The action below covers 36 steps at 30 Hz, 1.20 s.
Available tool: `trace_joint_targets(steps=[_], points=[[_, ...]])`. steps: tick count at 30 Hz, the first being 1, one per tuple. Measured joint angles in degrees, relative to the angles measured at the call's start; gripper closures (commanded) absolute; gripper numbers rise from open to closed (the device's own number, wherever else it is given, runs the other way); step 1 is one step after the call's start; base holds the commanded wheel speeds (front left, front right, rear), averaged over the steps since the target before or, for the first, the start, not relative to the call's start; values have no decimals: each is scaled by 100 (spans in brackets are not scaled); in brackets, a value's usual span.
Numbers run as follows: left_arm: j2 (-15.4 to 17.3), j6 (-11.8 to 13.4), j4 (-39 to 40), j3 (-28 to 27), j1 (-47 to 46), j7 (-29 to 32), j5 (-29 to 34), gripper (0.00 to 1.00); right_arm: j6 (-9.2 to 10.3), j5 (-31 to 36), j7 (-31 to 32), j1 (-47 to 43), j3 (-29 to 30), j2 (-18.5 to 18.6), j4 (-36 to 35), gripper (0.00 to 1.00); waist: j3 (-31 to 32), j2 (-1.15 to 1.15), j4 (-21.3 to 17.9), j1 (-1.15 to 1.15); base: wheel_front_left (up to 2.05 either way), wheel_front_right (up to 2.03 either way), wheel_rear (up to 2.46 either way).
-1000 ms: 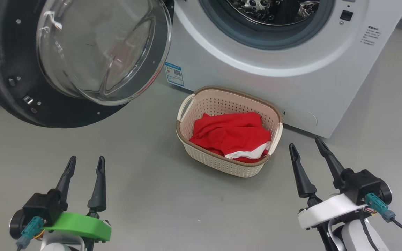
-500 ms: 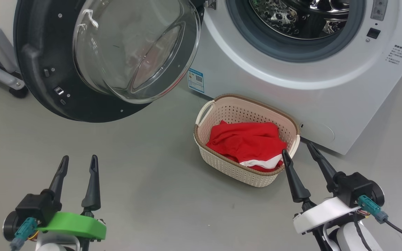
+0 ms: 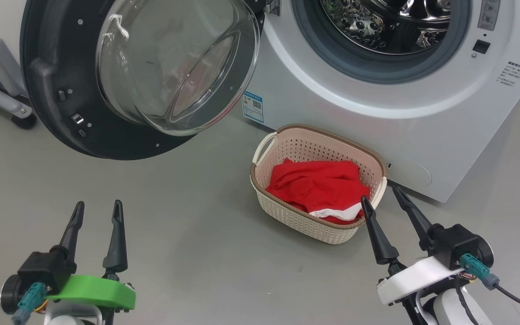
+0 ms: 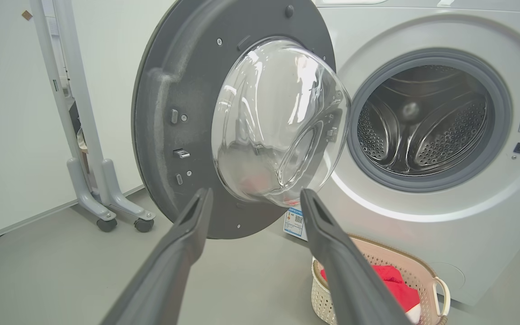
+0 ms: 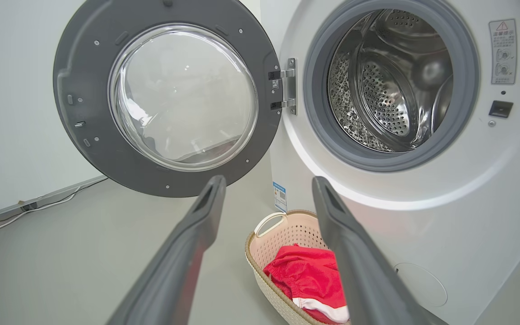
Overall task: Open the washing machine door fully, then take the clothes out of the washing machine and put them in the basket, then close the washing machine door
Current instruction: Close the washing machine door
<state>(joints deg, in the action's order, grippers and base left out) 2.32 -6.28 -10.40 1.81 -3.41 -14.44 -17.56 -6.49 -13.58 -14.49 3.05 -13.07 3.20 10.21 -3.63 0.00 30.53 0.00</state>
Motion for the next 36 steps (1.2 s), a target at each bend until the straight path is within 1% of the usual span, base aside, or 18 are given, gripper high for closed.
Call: trace_joint_targets(steps=[19,20,21,22,23,32,36], points=[[-1,0,36,-25,47,-1,8,0,-1,-10,0,2,-19,-3,14,0,-34,0,-109,0,0,0,0],[-1,0,36,-36,47,-1,8,13,-1,-10,0,2,-18,-3,14,0,-35,0,-113,0,0,0,0],[-1,0,37,-47,48,-1,7,67,0,-10,0,2,-18,-3,14,0,-37,0,-117,0,0,0,0],[-1,0,41,-57,48,0,5,67,-1,-10,0,2,-18,-3,15,0,-39,0,-121,0,0,0,0],[-1,0,45,-64,48,0,4,100,-1,-10,0,2,-19,-3,15,0,-41,0,-126,0,0,0,0],[7,-1,265,-174,54,-1,-8,100,-1,12,0,24,-152,-5,-11,0,-163,0,-210,1,0,0,0],[125,-2,488,-357,48,-1,-9,100,-1,83,2,102,-220,-2,-85,0,-298,0,-269,0,0,0,0]])
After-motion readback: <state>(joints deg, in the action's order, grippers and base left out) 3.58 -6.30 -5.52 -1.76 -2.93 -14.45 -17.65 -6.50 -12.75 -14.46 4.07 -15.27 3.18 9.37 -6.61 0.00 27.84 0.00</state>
